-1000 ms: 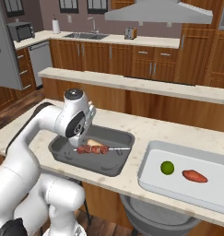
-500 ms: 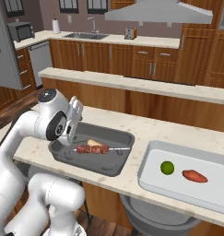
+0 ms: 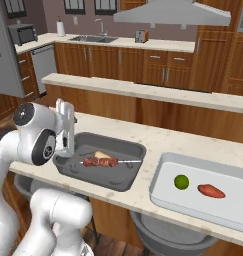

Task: Place the cold items (lime and sweet potato) from the fridge in one tupperware on the dining counter. Place the warm items (hot dog and kebab skewer) in the stove area in another tupperware.

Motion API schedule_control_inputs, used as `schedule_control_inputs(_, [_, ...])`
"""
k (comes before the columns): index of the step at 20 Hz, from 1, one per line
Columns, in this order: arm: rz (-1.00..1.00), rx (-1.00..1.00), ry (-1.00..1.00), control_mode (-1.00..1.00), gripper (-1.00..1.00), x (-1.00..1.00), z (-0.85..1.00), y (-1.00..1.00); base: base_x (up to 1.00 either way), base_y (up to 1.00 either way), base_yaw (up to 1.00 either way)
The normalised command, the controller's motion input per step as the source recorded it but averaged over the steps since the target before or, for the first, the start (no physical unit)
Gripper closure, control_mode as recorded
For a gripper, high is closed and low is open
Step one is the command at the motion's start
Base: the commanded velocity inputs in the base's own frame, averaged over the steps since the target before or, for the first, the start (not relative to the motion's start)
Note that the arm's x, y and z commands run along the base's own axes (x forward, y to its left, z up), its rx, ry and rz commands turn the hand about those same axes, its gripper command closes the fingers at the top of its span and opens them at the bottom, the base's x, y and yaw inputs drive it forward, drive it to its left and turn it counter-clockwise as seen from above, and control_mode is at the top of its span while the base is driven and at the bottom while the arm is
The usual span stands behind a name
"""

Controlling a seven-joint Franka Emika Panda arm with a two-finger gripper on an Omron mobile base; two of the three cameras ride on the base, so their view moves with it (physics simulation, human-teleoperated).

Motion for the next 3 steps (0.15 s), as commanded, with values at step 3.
schedule_control_inputs(3, [0.21,-0.07,-0.18,-1.00,-1.00,-0.58,0.35,0.00,0.00,0.00,0.00])
